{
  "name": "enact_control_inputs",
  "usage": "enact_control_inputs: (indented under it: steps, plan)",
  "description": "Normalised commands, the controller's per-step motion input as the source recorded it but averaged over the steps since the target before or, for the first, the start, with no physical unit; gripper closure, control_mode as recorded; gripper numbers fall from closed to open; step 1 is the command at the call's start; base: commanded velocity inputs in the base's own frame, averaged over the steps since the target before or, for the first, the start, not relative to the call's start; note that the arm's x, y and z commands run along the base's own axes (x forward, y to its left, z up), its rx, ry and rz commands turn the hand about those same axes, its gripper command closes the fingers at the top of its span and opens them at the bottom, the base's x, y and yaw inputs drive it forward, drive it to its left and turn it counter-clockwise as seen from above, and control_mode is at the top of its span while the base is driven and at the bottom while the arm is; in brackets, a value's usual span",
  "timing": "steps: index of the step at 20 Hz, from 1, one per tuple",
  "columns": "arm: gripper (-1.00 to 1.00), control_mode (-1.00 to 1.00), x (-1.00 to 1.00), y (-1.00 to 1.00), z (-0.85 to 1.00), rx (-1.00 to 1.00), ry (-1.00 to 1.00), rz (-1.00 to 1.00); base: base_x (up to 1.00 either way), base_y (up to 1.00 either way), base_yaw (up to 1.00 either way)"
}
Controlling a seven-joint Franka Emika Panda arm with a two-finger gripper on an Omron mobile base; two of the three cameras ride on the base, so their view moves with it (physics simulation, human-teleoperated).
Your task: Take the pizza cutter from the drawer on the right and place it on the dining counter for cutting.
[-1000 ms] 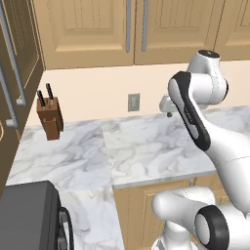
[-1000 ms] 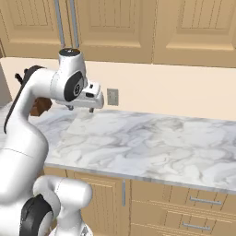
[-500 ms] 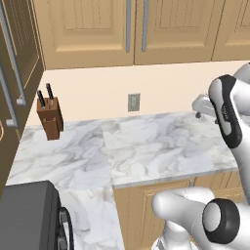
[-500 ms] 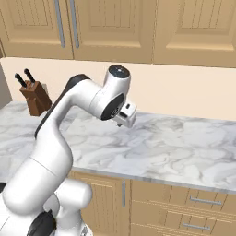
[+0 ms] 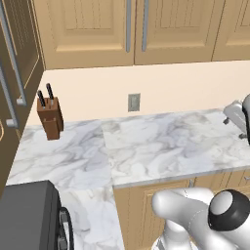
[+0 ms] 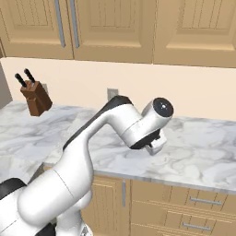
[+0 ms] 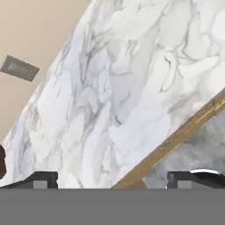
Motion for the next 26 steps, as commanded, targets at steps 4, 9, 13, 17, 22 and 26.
enact_control_inputs:
  steps: [4,9,13,17,22,26]
  plan:
    - [-1.00,-1.00,-0.35,-0.79,-0.58,0.24,0.00,-0.51,0.00,0.00,0.00]
    - [-1.00,-1.00,-0.30,-0.88,-0.76,0.21,-0.03,-0.48,0.00,0.00,0.00]
    - [-1.00,-1.00,-0.18,-0.88,-0.79,0.24,-0.07,-0.48,0.00,0.00,0.00]
    - [-1.00,-1.00,-0.24,-0.84,-0.69,0.22,-0.11,-0.45,0.00,0.00,0.00]
    - [-1.00,-1.00,-0.43,-0.79,-0.50,0.20,-0.03,-0.40,0.00,0.00,0.00]
    - [-1.00,-1.00,-0.55,-0.68,-0.38,0.12,0.00,-0.33,0.00,0.00,0.00]
